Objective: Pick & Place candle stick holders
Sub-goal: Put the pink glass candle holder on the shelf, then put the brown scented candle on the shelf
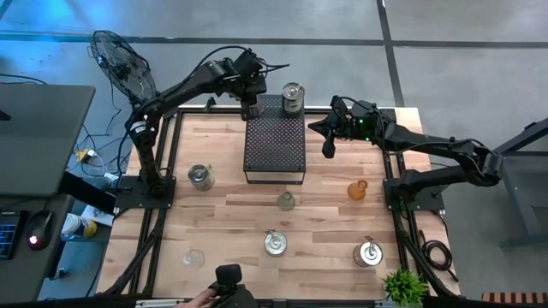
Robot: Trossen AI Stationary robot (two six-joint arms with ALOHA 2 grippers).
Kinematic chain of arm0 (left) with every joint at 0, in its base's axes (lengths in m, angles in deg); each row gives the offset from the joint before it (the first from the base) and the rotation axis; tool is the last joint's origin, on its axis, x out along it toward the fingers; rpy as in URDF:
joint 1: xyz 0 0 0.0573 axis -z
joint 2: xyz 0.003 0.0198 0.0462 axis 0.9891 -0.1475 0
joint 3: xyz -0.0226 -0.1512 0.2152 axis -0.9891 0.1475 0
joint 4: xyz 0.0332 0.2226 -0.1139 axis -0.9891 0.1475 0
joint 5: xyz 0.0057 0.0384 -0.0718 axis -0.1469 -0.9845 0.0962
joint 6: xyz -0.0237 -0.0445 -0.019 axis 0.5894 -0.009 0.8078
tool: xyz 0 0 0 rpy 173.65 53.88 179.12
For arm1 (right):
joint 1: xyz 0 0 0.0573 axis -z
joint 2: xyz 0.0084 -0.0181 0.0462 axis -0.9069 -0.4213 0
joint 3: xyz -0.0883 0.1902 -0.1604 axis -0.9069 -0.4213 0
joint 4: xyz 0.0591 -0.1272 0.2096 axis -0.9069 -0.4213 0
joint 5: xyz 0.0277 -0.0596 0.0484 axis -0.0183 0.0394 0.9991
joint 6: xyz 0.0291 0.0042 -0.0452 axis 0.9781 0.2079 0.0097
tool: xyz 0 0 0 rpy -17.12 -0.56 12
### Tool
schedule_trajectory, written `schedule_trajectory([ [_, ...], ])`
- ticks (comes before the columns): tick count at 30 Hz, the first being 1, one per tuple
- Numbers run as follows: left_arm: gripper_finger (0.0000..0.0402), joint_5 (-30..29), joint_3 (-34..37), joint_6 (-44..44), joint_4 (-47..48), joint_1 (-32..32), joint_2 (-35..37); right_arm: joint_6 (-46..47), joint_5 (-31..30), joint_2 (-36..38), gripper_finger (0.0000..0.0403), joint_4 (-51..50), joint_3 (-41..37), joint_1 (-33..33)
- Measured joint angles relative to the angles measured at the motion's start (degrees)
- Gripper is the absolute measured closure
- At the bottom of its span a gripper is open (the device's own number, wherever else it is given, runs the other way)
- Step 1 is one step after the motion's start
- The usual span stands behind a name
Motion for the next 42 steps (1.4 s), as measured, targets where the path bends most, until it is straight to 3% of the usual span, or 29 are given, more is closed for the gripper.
schedule_trajectory([
  [16,0.0339,2.5,0.0,0.7,-6.4,0.3,-0.3,0.2,0.0,0.0,0.0403,0.0,0.0,0.0],
  [24,0.0303,2.1,0.0,-0.1,-6.1,0.8,2.5,0.4,0.0,0.0,0.0403,0.0,0.0,0.0],
  [26,0.0315,3.7,0.1,-0.1,-5.0,1.2,4.6,0.4,-0.1,0.3,0.0403,-0.6,0.0,0.0],
  [28,0.0344,8.9,1.4,0.8,-5.7,1.5,7.4,0.6,-0.2,1.0,0.0403,-1.4,0.0,-0.1],
  [31,0.0391,20.5,6.9,1.1,-7.5,1.5,12.6,1.6,-0.2,2.5,0.0403,-2.9,0.0,-0.6],
  [33,0.0389,26.7,13.6,2.2,-11.3,1.5,17.0,2.4,-0.2,3.3,0.0403,-4.0,0.0,-1.5],
  [39,0.0399,26.4,38.7,10.8,-34.5,4.0,33.0,6.5,-0.4,2.2,0.0403,-4.4,0.1,-8.0],
  [42,0.0397,24.7,50.5,16.5,-45.9,5.3,40.8,8.5,-3.5,1.8,0.0403,-4.6,0.0,-13.5],
])
